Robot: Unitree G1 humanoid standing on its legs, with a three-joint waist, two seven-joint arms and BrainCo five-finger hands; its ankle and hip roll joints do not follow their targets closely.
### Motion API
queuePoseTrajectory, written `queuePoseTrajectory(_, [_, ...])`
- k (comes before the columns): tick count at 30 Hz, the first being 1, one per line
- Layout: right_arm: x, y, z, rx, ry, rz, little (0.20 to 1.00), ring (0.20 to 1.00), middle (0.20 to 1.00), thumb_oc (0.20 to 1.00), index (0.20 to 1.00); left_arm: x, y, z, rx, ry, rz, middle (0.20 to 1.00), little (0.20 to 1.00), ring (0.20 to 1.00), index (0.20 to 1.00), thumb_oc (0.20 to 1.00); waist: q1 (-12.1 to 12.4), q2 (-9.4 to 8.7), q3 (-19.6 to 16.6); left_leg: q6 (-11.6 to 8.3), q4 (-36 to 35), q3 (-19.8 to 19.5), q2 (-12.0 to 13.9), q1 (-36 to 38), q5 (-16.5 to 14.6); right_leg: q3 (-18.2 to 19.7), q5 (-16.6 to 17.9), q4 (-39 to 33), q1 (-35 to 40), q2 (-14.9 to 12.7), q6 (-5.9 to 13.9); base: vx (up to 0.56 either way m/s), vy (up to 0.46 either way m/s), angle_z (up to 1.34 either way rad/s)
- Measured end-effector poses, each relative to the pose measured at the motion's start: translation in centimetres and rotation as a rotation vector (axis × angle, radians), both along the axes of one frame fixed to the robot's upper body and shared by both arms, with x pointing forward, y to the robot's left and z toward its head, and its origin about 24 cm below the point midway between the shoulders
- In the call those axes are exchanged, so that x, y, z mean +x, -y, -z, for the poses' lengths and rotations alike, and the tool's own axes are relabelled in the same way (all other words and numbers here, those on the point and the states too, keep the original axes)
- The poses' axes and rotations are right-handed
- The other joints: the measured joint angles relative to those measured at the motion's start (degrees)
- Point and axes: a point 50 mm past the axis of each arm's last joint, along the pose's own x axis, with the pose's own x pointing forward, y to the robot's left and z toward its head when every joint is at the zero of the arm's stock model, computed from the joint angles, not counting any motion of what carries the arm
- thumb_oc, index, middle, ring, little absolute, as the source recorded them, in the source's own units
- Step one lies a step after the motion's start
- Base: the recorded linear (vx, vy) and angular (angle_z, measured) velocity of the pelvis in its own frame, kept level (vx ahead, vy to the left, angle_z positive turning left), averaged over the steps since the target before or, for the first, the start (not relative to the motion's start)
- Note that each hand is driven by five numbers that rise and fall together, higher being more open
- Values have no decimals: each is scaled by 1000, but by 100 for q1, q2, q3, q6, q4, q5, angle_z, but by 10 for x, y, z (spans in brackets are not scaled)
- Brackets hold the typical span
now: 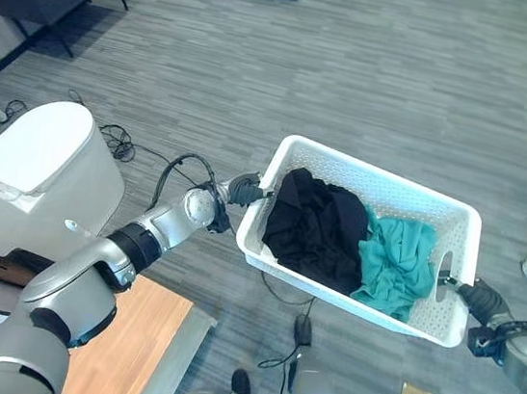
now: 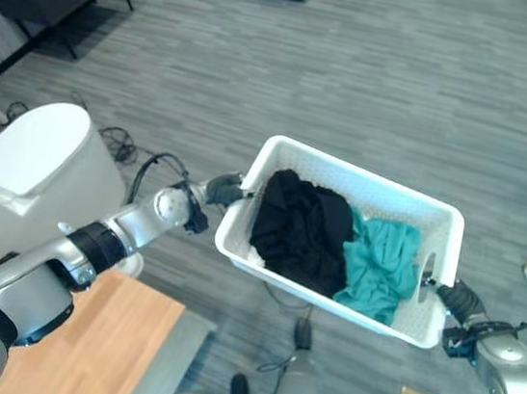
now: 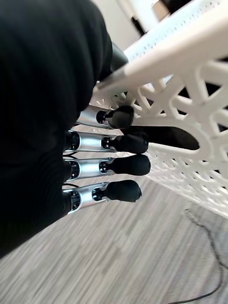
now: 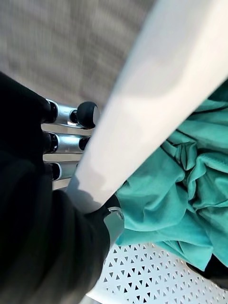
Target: Grab the laundry basket,head to the washer,open it,put in the laundry and shut it.
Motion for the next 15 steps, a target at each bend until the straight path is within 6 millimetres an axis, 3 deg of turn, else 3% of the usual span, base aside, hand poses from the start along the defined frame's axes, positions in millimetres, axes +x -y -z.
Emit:
queuePoseTrajectory(1, [2,-4,0,14,9,-11,200,200,200,200,200,1,-4,-5,2,17,-7,200,200,200,200,200,67,-19,-6,-25,-133,153,81,23,82,-426,-232,14,339,-119,82,-104,-99,-105])
queuePoseTrajectory(2, [5,-8,1,23,16,-18,200,200,200,200,200,2,-9,-8,6,26,-15,200,200,200,200,200,211,-46,-14,-68,-253,327,143,70,129,-605,-304,-19,517,-164,111,-122,-149,-102])
queuePoseTrajectory(3, [8,-13,1,38,26,-33,200,200,200,200,200,2,-15,-12,13,39,-27,200,200,200,200,200,355,-131,-45,-156,-387,409,132,97,192,-714,11,-749,1100,-144,154,-121,-175,-75])
queuePoseTrajectory(5, [17,-19,2,44,27,-45,200,200,200,200,200,3,-20,-15,16,48,-40,200,200,200,200,200,392,-222,-44,-296,-517,523,176,121,330,-759,203,-1725,1525,-23,46,-123,-203,-42])
queuePoseTrajectory(8, [20,-20,3,47,22,-47,200,200,200,200,200,2,-22,-16,-7,52,-48,200,200,200,200,200,526,-244,-72,-442,-787,579,313,173,525,-660,538,-2321,1672,294,-143,-89,-243,-26])
queuePoseTrajectory(15, [21,-20,2,47,27,-50,200,200,200,200,200,-1,-25,-7,-38,30,-63,200,200,200,200,200,525,-261,-84,-715,-991,477,571,151,785,-652,613,-2497,1675,617,-332,-30,-178,-1])
